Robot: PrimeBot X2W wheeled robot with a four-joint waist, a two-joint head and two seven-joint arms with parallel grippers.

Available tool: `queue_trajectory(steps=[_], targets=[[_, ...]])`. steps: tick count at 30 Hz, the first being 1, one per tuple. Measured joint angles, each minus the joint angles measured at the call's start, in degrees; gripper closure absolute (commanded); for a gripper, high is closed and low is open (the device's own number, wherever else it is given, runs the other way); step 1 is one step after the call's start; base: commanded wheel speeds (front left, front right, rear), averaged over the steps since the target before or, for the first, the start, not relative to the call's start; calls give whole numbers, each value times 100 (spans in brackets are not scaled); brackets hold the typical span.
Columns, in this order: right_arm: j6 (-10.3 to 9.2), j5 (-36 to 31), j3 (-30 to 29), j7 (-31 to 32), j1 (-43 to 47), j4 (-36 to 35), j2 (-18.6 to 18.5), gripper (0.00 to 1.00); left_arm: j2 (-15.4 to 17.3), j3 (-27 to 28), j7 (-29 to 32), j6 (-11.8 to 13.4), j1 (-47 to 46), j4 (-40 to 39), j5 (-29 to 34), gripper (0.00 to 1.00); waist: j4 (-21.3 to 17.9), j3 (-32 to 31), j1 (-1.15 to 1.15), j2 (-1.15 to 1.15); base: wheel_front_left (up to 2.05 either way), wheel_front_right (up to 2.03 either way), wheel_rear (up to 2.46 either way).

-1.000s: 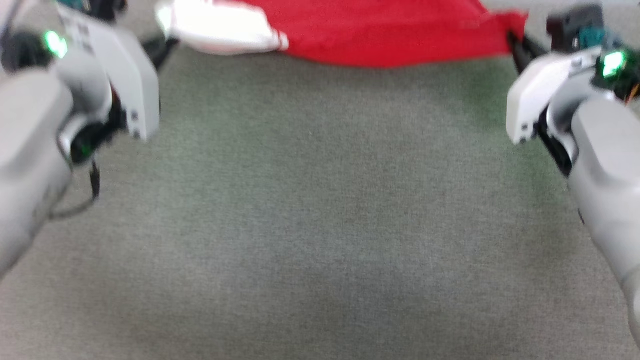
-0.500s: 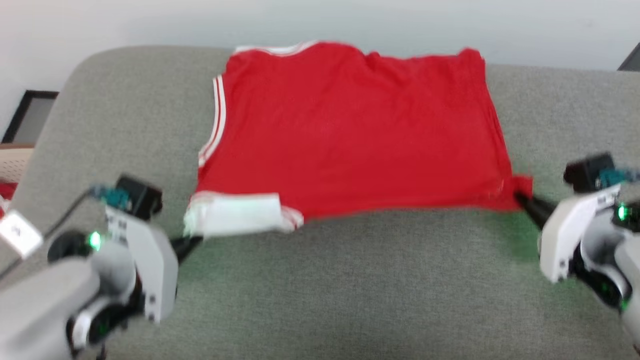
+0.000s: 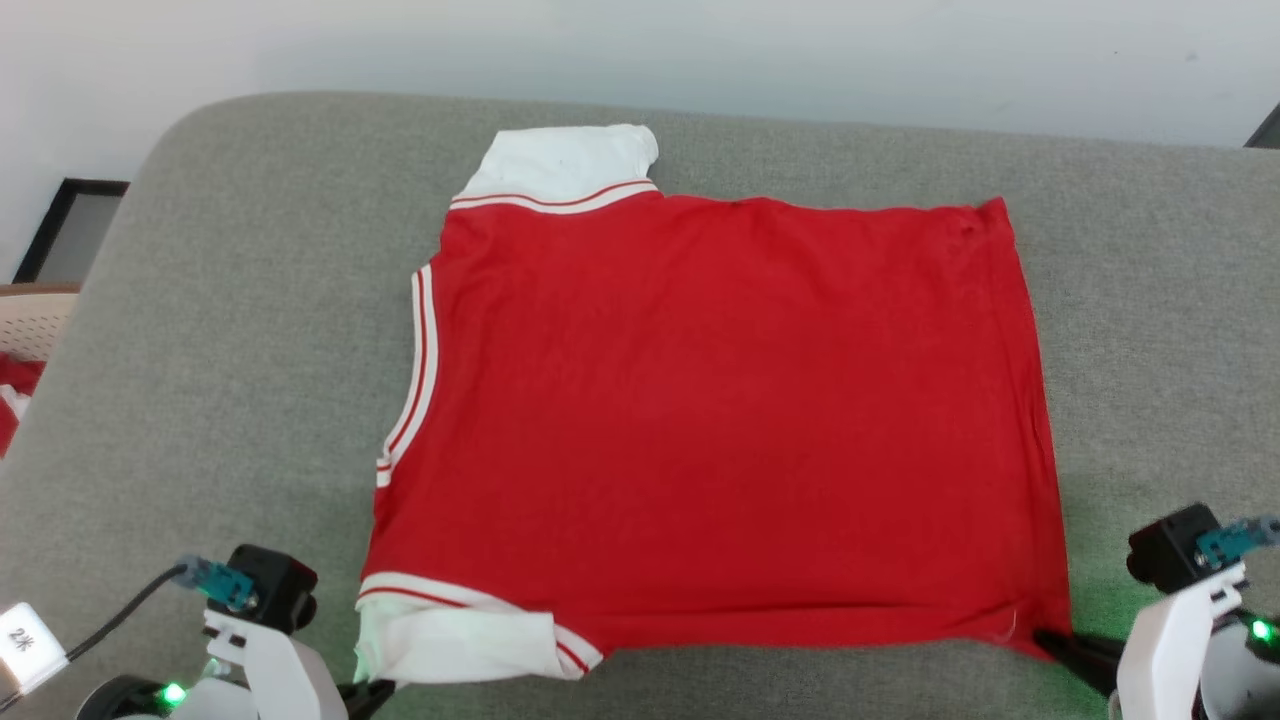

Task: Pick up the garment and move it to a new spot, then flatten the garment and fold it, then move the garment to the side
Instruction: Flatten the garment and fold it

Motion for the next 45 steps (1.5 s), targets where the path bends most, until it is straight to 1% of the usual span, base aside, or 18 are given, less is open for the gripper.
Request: queue_trajectory(steps=[4, 8, 11, 14, 16, 19, 24, 28, 33, 36, 39, 41, 42, 43, 44, 45], targets=[[0, -170, -547, 336, 428, -512, 133, 100, 160, 54, -9, 144, 9, -222, -19, 100, -11, 67, 0, 0, 0, 0, 0], [0, -559, -1105, 466, 427, -925, 394, 100, 367, 236, -24, 166, -360, -353, 320, 100, -37, 160, 0, 0, 0, 0, 0], [0, -849, -1304, 550, 174, -1074, 603, 100, 439, 389, 51, 89, -761, -314, 627, 100, -69, 233, 0, 0, 0, 0, 0], [0, -1061, -1399, 579, -254, -1077, 773, 100, 361, 515, 223, -107, -1195, -98, 898, 100, -113, 316, 0, 0, 0, 0, 0], [0, -1180, -1383, 591, -548, -990, 871, 100, 200, 584, 325, -293, -1481, 131, 1044, 100, -145, 375, 0, 0, 0, 0, 0], [-1, -1335, -1296, 537, -1054, -693, 1005, 100, -144, 664, 481, -634, -1926, 646, 1215, 100, -193, 475, 0, 0, 0, 0, 0], [-1, -1513, -914, 392, -1833, -25, 1150, 100, -824, 668, 691, -1223, -2477, 1791, 1349, 100, -273, 673, 0, 0, 0, 0, 0], [-1, -1559, -553, 205, -2305, 581, 1216, 100, -1345, 600, 857, -1602, -2694, 2788, 1327, 100, -335, 838, 0, 0, 0, 0, 0], [-1, -1506, -162, 0, -2757, 1312, 1283, 100, -1936, 519, 1018, -1971, -2840, 3904, 1216, 100, -399, 986, 0, 0, 0, 0, 0], [0, -1404, 46, -57, -3000, 1626, 1314, 100, -2220, 472, 1124, -2121, -2849, 4491, 1135, 100, -428, 1029, 0, 0, 0, 0, 0], [1, -1319, 208, -119, -3179, 1880, 1339, 100, -2434, 469, 1270, -2230, -2900, 4977, 1007, 100, -446, 1043, 0, 0, 0, 0, 0], [1, -1263, 299, -136, -3296, 2029, 1359, 100, -2559, 477, 1338, -2296, -2945, 5227, 938, 79, -450, 1040, 0, 0, 0, 0, 0], [1, -1227, 322, -143, -3341, 2100, 1371, 100, -2608, 492, 1357, -2317, -2967, 5345, 910, 71, -450, 1035, 0, 0, 0, 0, 0], [2, -1214, 357, -142, -3379, 2168, 1376, 100, -2649, 493, 1362, -2334, -2996, 5447, 899, 55, -449, 1026, 0, 0, 0, 0, 0], [2, -1206, 396, -136, -3424, 2214, 1378, 100, -2680, 494, 1384, -2364, -3036, 5532, 896, 26, -447, 1013, 0, 0, 0, 0, 0], [2, -1196, 425, -144, -3453, 2251, 1373, 90, -2707, 495, 1405, -2365, -3074, 5612, 889, 0, -443, 997, 0, 0, 0, 0, 0]])
